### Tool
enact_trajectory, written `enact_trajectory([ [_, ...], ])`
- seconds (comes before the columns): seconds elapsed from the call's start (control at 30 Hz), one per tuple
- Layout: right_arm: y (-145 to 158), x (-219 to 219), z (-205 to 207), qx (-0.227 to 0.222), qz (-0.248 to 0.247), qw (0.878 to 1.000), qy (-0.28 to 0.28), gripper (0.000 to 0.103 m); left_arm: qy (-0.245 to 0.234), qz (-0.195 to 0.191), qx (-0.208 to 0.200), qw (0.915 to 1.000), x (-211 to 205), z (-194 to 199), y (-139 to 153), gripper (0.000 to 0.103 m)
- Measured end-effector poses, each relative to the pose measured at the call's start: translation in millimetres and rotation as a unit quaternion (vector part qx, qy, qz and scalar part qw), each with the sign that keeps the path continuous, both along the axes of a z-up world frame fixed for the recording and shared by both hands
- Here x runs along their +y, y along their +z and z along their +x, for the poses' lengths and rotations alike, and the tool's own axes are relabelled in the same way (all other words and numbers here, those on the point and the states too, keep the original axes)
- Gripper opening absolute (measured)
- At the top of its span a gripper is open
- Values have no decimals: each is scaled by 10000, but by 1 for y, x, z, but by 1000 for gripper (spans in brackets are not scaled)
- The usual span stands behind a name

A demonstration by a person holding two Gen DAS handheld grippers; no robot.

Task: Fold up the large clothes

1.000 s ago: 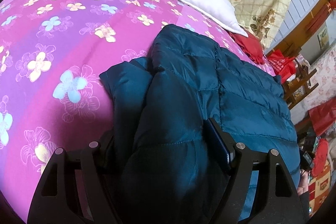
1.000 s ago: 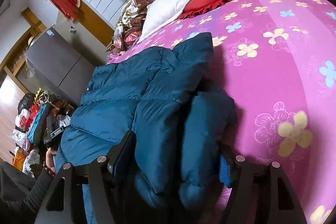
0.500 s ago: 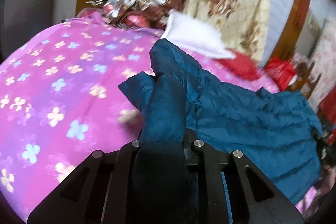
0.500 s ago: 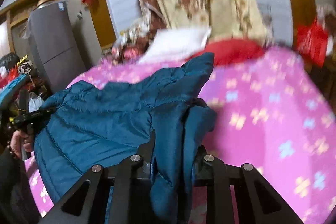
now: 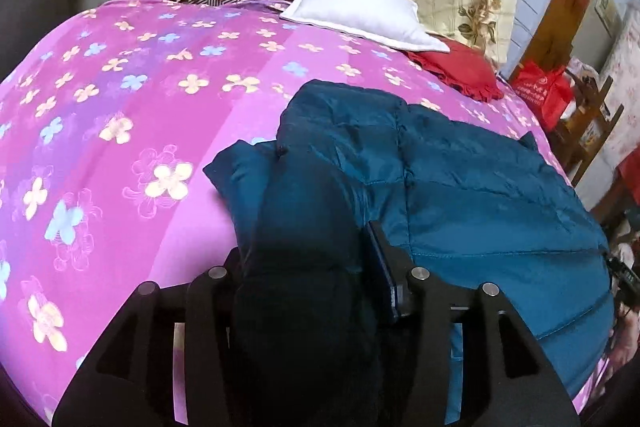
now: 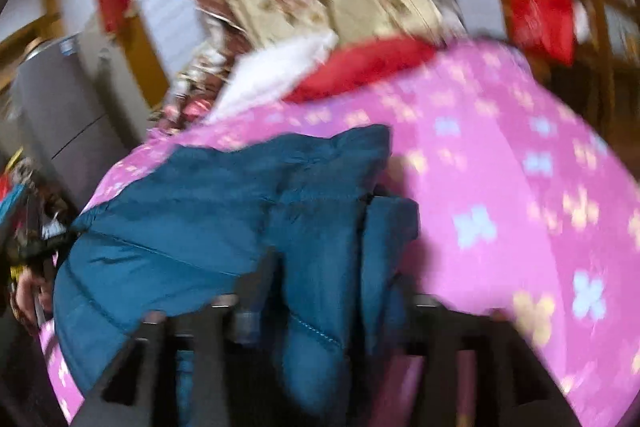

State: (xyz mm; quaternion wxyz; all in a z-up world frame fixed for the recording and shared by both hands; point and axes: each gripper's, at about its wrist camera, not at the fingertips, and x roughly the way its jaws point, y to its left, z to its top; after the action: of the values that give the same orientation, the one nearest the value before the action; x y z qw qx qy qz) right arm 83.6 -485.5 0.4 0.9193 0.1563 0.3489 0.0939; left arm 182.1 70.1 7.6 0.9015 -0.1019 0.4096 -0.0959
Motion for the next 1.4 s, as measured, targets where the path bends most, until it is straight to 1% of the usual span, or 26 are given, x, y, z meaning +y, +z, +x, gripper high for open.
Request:
enact_trajectory([
  [0.07, 9, -12, -6, 20, 259, 9993, -273, 59, 54, 49, 14, 10000, 2, -5, 4, 50],
  [0.1, 18, -17, -14, -47, 414, 9981, -459, 60, 97, 31, -10, 9999, 4, -9, 6, 50],
  [0.13, 32, -22, -25, -246, 541, 9957, -704, 60, 244, 10, -175, 9995, 8, -15, 16, 50],
  [0.17, 44, -22, -34, -426, 522, 9938, -889, 64, 374, 41, -363, 9986, 11, -21, 24, 50],
  [0.2, 56, -19, -42, -588, 413, 9916, -1072, 76, 531, 143, -801, 9953, 10, -33, 40, 50],
  [0.23, 70, -10, -51, -802, 219, 9881, -1292, 82, 629, 237, -1222, 9902, 6, -44, 54, 51],
  [0.27, 78, 2, -55, -928, 114, 9862, -1369, 90, 642, 271, -1512, 9861, 0, -53, 65, 57],
  [0.3, 84, 13, -54, -982, 28, 9858, -1364, 92, 559, 236, -1649, 9844, -5, -58, 70, 60],
  [0.33, 87, 31, -49, -950, -96, 9872, -1278, 92, 357, 194, -1721, 9842, -17, -62, 74, 60],
  [0.37, 89, 48, -42, -886, -185, 9888, -1190, 92, 216, 246, -1669, 9854, -25, -59, 73, 60],
  [0.4, 86, 64, -34, -791, -285, 9911, -1032, 92, 88, 387, -1537, 9873, -36, -56, 67, 60],
  [0.47, 76, 89, -14, -548, -583, 9936, -792, 92, -5, 782, -1081, 9911, -55, -43, 45, 60],
  [0.5, 70, 96, -4, -404, -758, 9936, -739, 92, -29, 936, -771, 9926, -62, -34, 33, 60],
  [0.53, 59, 103, 8, -153, -1013, 9922, -710, 92, 42, 1120, -441, 9927, -66, -26, 15, 60],
  [0.57, 46, 103, 13, 69, -1168, 9904, -736, 92, 39, 1214, -344, 9920, -68, -25, 7, 61],
  [0.6, 35, 101, 18, 304, -1279, 9884, -758, 93, 31, 1286, -385, 9909, -71, -25, 6, 61],
  [0.63, 20, 99, 25, 496, -1233, 9891, -636, 95, 58, 1401, -442, 9891, -74, -27, 6, 61],
  [0.7, 12, 92, 20, 381, -1009, 9926, -566, 102, 81, 1472, -457, 9880, -77, -30, 4, 61],
  [0.73, 11, 89, 20, 389, -946, 9933, -536, 102, 86, 1471, -466, 9880, -78, -31, 3, 61],
  [1.03, 8, 95, 20, 366, -1082, 9918, -574, 103, 71, 1381, -416, 9895, -74, -26, 2, 61],
  [1.2, 9, 95, 21, 384, -1017, 9924, -575, 103, 68, 1375, -404, 9897, -73, -23, 2, 62],
  [1.4, 9, 90, 18, 291, -818, 9947, -547, 103, 75, 1374, -409, 9896, -72, -23, 2, 63],
])
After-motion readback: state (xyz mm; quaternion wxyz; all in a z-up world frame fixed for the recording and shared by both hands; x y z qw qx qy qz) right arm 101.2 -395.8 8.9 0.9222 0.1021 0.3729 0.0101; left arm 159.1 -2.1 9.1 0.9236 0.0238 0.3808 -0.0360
